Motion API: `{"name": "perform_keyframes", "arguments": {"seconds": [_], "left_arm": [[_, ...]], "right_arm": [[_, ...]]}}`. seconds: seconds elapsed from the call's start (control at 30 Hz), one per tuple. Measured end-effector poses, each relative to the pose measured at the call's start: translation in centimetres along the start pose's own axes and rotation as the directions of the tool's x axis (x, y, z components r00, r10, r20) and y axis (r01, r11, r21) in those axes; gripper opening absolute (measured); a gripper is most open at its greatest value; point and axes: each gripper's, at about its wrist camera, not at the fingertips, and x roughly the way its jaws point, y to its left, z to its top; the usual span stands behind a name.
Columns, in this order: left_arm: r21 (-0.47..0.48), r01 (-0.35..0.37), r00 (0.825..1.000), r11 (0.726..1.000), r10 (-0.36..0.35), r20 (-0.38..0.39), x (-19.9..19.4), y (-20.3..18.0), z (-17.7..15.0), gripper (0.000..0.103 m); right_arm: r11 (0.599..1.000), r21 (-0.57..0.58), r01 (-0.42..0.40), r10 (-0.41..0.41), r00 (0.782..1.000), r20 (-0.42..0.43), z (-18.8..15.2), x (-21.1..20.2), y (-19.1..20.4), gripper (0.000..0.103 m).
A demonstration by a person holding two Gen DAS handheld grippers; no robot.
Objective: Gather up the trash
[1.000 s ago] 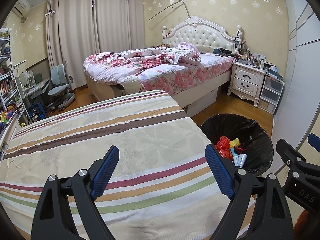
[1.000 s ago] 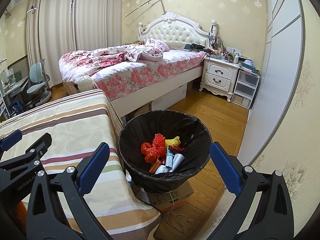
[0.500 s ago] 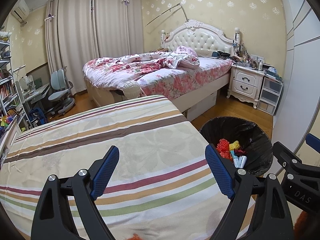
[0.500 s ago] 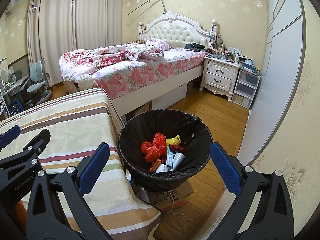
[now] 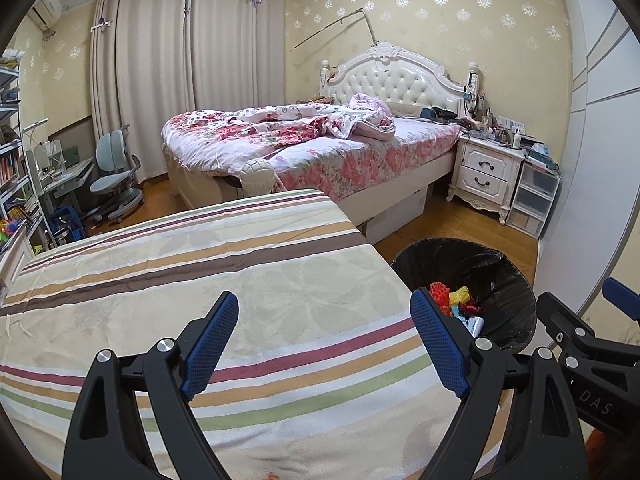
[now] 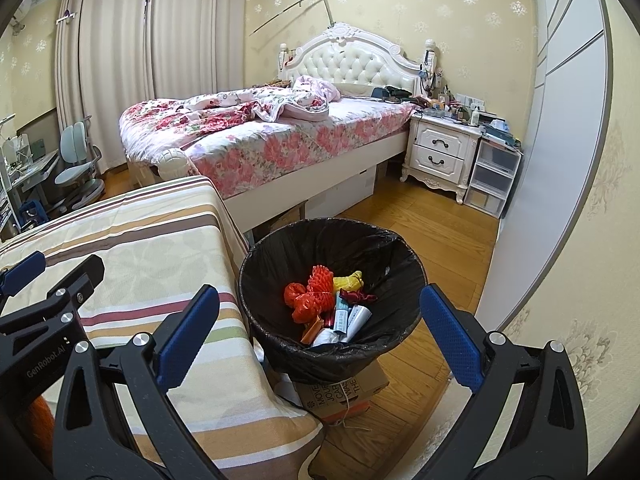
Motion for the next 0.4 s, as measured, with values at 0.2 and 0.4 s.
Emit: {"name": "perform_keyframes", "arguments": {"seconds": [0.2, 0.4], "left_arm": [[0.014, -0.030, 1.000, 0.999, 0.030, 0.005, 0.1, 0.3, 0.0, 0.085], [0.013, -0.080, 0.996, 0.997, 0.080, -0.031, 0.8, 2.5, -0.4, 0.085]], "right_arm": [[1.000, -0.005, -0.008, 0.008, 1.000, -0.001, -0.4, 0.1, 0.3, 0.098], [0.998, -0.035, -0.045, 0.045, 0.999, -0.011, -1.1, 0.8, 2.5, 0.098]]}}
